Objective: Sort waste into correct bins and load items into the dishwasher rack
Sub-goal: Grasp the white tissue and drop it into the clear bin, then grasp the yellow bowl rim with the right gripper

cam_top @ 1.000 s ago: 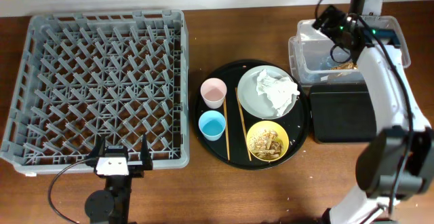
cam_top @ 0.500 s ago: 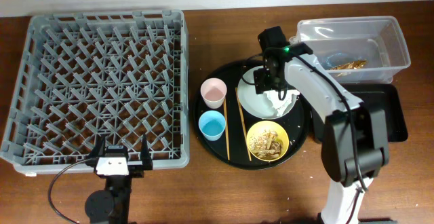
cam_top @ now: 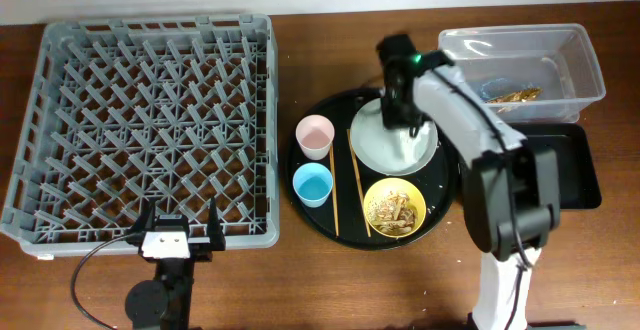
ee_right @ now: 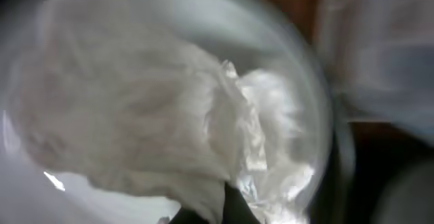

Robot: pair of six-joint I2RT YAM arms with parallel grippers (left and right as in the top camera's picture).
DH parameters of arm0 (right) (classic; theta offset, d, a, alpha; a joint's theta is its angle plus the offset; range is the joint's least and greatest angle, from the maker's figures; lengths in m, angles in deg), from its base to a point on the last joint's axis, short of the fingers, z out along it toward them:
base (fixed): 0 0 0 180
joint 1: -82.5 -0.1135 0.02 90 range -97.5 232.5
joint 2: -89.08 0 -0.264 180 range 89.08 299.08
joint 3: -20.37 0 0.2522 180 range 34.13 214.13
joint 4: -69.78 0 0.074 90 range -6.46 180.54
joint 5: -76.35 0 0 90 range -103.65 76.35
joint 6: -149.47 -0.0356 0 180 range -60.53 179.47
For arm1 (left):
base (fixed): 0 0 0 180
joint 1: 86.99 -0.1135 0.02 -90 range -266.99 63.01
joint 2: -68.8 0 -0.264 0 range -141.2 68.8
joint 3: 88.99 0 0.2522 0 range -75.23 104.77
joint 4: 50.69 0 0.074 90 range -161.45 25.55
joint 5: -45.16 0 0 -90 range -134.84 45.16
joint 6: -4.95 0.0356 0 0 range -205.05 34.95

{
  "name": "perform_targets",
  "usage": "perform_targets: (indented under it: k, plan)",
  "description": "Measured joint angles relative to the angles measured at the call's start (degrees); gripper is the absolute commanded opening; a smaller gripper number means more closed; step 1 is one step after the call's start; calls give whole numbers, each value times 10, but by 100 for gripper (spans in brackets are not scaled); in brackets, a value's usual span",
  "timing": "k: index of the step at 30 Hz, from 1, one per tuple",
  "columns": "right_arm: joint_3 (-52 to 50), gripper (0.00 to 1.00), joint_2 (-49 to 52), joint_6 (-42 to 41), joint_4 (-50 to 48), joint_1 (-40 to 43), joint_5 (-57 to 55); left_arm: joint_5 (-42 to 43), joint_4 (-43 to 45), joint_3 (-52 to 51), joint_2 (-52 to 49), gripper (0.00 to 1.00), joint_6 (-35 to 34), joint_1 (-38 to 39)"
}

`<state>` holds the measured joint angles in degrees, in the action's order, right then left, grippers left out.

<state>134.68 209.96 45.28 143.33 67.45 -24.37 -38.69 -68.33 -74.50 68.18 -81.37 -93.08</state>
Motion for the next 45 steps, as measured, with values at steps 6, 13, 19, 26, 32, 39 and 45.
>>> perform_targets:
  k: [6, 13, 19, 26, 32, 39, 45]
  plan:
    - [83, 4, -106, -99, -49, 147, -48, 0, 0, 0, 0, 99, 0, 0]
    - [78, 92, -24, -125, -116, 216, -52, 0, 0, 0, 0, 99, 0, 0]
    - [79, 87, -69, -79, -35, 208, 97, 0, 0, 0, 0, 99, 0, 0]
    - [96, 75, -214, -87, 170, 76, 174, 0, 0, 0, 0, 99, 0, 0]
    - [-45, 63, -197, -183, 138, -57, 170, 0, 0, 0, 0, 99, 0, 0]
    - [-221, 54, -193, -245, 11, -134, 166, 0, 0, 0, 0, 99, 0, 0]
    - [-271, 44, -174, -248, -14, -148, 167, 0, 0, 0, 0, 99, 0, 0]
